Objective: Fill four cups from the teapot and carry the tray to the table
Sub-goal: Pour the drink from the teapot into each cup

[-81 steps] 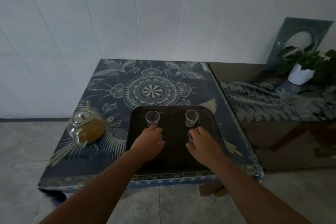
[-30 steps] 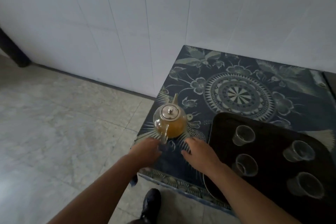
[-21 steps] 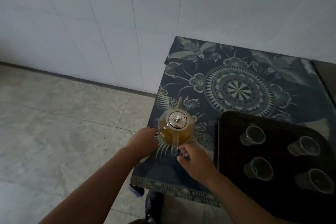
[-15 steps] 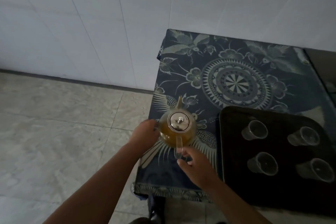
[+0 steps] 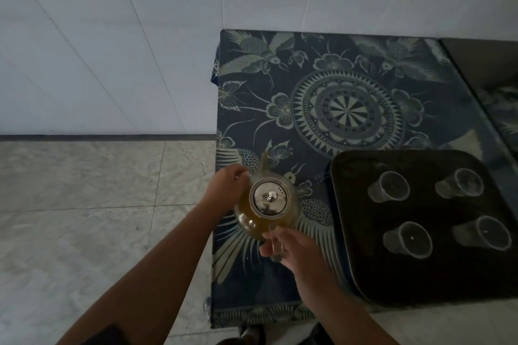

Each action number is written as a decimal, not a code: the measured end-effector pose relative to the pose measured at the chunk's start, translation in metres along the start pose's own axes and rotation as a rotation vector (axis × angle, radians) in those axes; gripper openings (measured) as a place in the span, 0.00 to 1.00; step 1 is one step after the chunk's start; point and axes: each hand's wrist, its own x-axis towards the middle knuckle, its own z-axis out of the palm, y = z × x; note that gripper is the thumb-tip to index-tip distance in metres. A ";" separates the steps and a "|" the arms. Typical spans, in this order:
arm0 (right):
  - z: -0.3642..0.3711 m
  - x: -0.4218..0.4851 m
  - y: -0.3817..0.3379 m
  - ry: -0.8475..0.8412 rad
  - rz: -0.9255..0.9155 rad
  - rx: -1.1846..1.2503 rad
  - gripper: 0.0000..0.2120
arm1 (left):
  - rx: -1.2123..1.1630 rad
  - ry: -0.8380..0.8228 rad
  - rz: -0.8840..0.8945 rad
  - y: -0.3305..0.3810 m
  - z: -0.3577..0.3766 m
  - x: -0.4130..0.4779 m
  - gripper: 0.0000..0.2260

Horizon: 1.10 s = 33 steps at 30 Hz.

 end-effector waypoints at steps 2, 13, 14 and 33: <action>0.005 0.004 0.000 0.028 0.035 0.015 0.15 | -0.037 -0.022 0.011 0.001 0.004 0.009 0.08; 0.019 0.016 -0.013 0.217 0.003 -0.191 0.24 | -0.243 -0.230 0.074 0.001 0.009 0.030 0.03; 0.020 0.016 -0.012 0.241 0.005 -0.188 0.24 | -0.283 -0.251 0.053 0.002 0.008 0.030 0.02; -0.062 0.000 -0.005 0.385 -0.257 -0.289 0.28 | -0.393 -0.148 0.041 0.050 0.029 -0.018 0.06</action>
